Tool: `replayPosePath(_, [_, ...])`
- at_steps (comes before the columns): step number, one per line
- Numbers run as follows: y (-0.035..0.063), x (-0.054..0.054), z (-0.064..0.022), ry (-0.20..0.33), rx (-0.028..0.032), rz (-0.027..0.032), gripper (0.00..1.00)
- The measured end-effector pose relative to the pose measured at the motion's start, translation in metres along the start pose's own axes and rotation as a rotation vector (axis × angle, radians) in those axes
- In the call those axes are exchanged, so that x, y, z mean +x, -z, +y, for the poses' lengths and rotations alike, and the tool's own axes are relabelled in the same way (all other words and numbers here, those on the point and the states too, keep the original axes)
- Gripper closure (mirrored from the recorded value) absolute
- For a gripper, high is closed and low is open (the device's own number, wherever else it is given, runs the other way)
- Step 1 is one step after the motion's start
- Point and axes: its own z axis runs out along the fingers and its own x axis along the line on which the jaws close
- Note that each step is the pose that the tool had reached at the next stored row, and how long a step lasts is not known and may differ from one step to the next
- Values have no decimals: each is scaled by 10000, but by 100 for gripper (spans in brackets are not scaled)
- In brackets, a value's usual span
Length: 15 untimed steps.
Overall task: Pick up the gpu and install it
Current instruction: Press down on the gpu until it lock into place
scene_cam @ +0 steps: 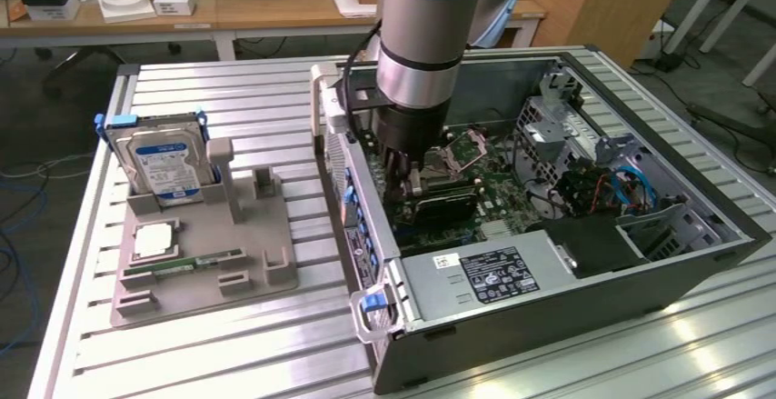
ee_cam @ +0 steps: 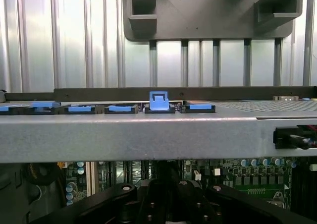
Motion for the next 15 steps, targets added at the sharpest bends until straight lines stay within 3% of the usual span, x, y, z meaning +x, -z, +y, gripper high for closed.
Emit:
replayPosePath(6, [23, -3, -1, 0, 7, -39, 90])
replayPosePath(15, [102, -3, -1, -1, 0, -35, 90])
